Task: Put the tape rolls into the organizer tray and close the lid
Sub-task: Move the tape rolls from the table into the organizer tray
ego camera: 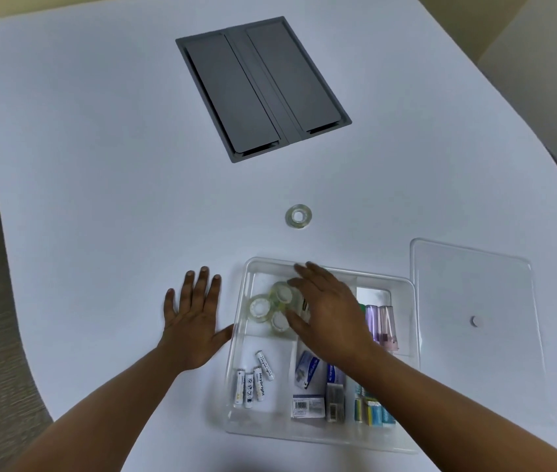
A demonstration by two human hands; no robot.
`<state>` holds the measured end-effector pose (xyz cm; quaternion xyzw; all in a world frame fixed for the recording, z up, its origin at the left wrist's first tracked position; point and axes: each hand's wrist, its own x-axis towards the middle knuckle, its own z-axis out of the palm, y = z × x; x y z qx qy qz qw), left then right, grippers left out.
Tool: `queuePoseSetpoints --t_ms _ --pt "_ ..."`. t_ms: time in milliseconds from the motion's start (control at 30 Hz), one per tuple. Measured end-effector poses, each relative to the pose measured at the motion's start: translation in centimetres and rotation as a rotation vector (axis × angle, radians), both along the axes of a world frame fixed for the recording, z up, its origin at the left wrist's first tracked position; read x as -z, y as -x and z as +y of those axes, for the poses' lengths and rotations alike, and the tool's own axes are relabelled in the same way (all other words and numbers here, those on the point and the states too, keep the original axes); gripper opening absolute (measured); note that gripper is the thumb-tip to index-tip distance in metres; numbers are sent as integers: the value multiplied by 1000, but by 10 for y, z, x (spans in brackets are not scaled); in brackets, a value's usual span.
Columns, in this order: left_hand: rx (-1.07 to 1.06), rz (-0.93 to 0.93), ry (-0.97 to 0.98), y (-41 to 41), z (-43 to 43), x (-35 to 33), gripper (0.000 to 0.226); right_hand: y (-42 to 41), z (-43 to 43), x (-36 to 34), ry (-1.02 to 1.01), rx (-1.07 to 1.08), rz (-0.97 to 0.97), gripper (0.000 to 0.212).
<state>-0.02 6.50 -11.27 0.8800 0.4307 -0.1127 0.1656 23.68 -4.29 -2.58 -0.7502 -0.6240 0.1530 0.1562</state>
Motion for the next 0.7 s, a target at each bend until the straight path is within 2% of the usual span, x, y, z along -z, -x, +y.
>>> queuePoseSetpoints --t_ms 133,200,333,500,700 --pt "-5 -6 -3 -1 -3 -7 96 -27 -11 7 24 85 -97 69" --pt "-43 -83 13 -1 -3 -13 96 -37 -16 14 67 76 -119 76" --pt "-122 -322 -73 -23 17 -38 67 -47 -20 27 63 73 -99 79" --pt "-44 -501 -33 -95 70 -60 44 -45 -20 36 -8 108 -48 76" --pt "66 -416 66 -173 104 -66 51 -47 -21 43 -42 107 -20 74"
